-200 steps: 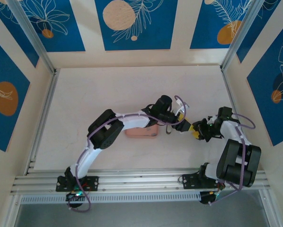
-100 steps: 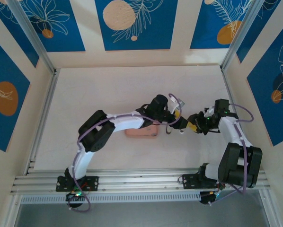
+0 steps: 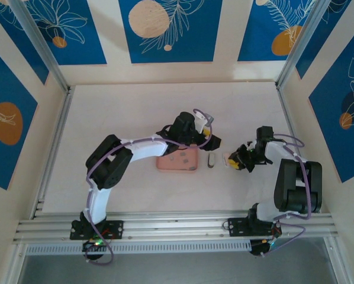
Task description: Load the staples into the stapler
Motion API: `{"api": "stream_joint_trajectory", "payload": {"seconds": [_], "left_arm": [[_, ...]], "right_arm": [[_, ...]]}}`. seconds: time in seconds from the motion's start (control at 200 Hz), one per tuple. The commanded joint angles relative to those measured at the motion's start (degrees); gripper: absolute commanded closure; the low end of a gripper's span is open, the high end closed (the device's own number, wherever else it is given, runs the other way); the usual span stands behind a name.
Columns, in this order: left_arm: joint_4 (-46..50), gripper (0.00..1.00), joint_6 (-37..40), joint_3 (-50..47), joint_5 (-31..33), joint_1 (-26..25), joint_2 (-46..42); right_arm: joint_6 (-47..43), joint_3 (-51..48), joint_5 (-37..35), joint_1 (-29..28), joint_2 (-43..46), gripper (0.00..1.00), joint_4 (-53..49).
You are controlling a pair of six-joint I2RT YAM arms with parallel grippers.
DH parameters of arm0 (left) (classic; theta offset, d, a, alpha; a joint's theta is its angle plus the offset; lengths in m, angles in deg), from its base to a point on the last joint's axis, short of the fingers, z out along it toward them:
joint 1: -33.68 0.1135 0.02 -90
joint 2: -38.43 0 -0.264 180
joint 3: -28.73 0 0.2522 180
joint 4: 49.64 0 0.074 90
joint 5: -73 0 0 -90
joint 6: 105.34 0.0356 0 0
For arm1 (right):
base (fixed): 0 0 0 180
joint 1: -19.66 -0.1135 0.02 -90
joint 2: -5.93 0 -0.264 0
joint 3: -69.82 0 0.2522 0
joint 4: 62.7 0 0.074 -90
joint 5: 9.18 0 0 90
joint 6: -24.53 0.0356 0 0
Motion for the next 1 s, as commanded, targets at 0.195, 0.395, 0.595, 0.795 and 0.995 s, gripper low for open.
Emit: {"api": "stream_joint_trajectory", "payload": {"seconds": [0.195,0.395,0.595,0.795,0.995], "left_arm": [[-2.46,0.14,0.23,-0.75,0.28,0.18,-1.98],[-1.75,0.13,0.36,-2.39,3.0,0.99,-4.69],[2.08,0.13,0.72,-6.7,6.49,3.62,-10.21],[3.79,0.12,0.58,-14.19,9.16,6.97,-16.7],[4.7,0.12,0.57,-19.36,10.96,8.74,-20.68]], "right_arm": [[-0.16,0.73,-3.96,-1.92,0.5,0.75,-2.05],[-3.1,9.38,-6.89,-5.01,3.62,0.6,-10.01],[-4.69,12.88,-9.69,-5.87,4.05,0.51,-11.58],[-7.38,15.79,-10.41,-7.32,-2.56,0.39,-12.13],[-8.62,17.53,-12.24,-9.9,-8.41,0.36,-10.38]]}}
